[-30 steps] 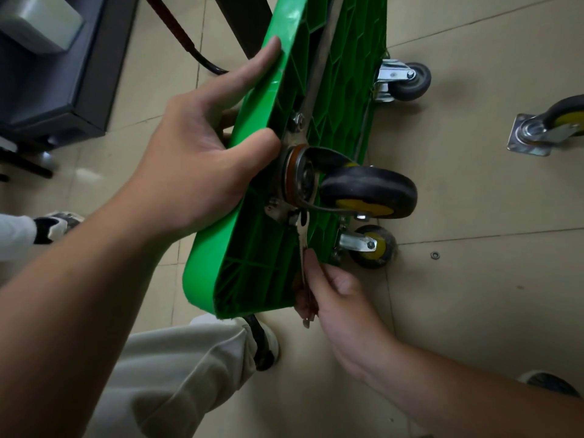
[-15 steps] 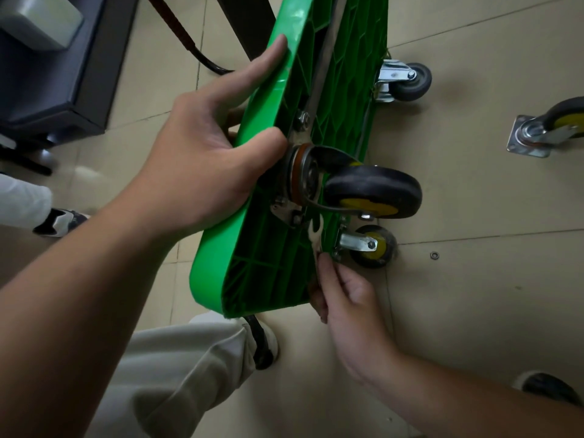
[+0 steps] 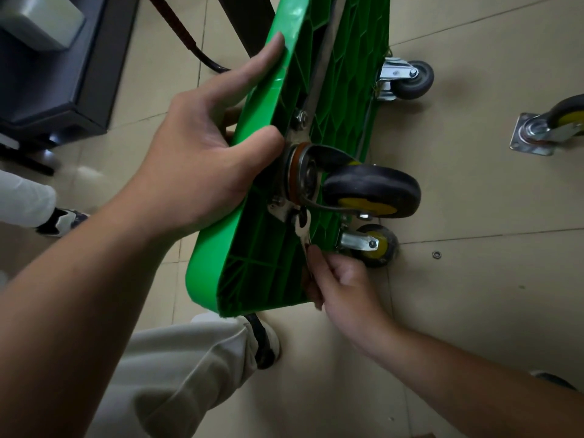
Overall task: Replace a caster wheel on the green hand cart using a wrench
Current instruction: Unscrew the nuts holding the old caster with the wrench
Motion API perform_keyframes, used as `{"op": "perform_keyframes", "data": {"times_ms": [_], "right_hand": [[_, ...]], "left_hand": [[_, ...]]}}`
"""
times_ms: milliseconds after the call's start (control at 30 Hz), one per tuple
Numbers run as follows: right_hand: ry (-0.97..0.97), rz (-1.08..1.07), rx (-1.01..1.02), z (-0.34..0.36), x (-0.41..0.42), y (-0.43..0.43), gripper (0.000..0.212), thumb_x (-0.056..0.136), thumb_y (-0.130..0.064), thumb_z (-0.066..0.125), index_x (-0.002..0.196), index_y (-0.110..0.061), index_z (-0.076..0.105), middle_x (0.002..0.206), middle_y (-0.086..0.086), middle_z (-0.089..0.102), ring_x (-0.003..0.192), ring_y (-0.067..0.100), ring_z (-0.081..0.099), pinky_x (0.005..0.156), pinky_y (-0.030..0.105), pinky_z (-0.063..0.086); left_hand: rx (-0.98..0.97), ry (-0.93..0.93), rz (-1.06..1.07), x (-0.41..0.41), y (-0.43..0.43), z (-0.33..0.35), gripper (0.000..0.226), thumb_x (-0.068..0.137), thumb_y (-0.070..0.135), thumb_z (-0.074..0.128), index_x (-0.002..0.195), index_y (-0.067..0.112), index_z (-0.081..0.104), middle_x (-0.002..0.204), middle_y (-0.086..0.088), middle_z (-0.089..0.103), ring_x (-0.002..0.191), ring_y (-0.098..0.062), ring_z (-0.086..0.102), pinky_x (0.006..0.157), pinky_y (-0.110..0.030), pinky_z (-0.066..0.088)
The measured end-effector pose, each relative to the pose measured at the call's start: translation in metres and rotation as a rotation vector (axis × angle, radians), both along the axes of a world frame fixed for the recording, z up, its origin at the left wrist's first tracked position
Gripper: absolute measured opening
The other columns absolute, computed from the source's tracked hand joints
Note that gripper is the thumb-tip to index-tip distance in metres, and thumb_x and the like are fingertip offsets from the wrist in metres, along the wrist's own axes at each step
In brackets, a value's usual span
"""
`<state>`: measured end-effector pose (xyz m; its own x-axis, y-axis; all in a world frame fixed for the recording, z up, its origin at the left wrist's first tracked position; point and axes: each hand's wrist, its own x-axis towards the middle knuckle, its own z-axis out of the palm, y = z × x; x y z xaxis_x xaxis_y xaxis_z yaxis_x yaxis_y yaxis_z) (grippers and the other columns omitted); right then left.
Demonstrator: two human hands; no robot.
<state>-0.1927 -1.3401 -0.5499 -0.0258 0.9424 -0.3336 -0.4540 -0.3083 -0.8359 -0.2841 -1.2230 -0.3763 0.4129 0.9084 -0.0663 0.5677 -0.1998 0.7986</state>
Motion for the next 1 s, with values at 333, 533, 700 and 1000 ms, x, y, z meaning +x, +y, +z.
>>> {"op": "perform_keyframes", "data": {"times_ms": [333, 533, 700, 1000], "right_hand": [[-0.471, -0.014, 0.207, -0.022, 0.069, 0.054, 0.030, 0.082, -0.018, 0.078, 0.107, -0.025, 0.063, 0.095, -0.025, 0.064, 0.088, -0.022, 0.060, 0.076, 0.001, 0.044], [-0.223, -0.028, -0.009, -0.030, 0.047, 0.009, 0.033, 0.084, -0.043, 0.061, 0.091, -0.014, 0.074, 0.076, -0.007, 0.071, 0.072, 0.004, 0.065, 0.067, 0.019, 0.049], [0.057, -0.018, -0.251, -0.014, -0.002, -0.027, 0.061, 0.081, -0.064, 0.056, 0.086, -0.004, 0.064, 0.063, 0.000, 0.041, 0.061, 0.013, 0.036, 0.062, 0.028, 0.031], [0.104, -0.059, -0.210, 0.012, -0.019, -0.015, 0.058, 0.082, -0.064, 0.053, 0.075, -0.007, 0.053, 0.065, 0.009, 0.032, 0.058, 0.016, 0.031, 0.056, 0.028, 0.029]], "left_hand": [[-0.001, -0.008, -0.012, 0.000, -0.001, 0.000, 0.070, 0.097, 0.004, 0.060, 0.154, 0.039, 0.038, 0.122, 0.014, 0.063, 0.084, -0.006, 0.073, 0.065, -0.016, 0.057], [0.008, -0.013, -0.020, 0.000, 0.001, 0.000, 0.070, 0.097, 0.001, 0.059, 0.153, 0.037, 0.039, 0.130, 0.013, 0.061, 0.089, -0.003, 0.072, 0.068, -0.014, 0.056], [0.021, 0.006, -0.027, 0.000, 0.000, 0.000, 0.070, 0.097, 0.002, 0.059, 0.154, 0.036, 0.038, 0.118, 0.018, 0.063, 0.089, 0.000, 0.071, 0.068, -0.012, 0.054], [0.026, 0.008, -0.011, 0.002, -0.002, 0.001, 0.070, 0.096, 0.003, 0.060, 0.151, 0.040, 0.039, 0.111, 0.026, 0.061, 0.088, 0.002, 0.071, 0.068, -0.011, 0.054]]}}
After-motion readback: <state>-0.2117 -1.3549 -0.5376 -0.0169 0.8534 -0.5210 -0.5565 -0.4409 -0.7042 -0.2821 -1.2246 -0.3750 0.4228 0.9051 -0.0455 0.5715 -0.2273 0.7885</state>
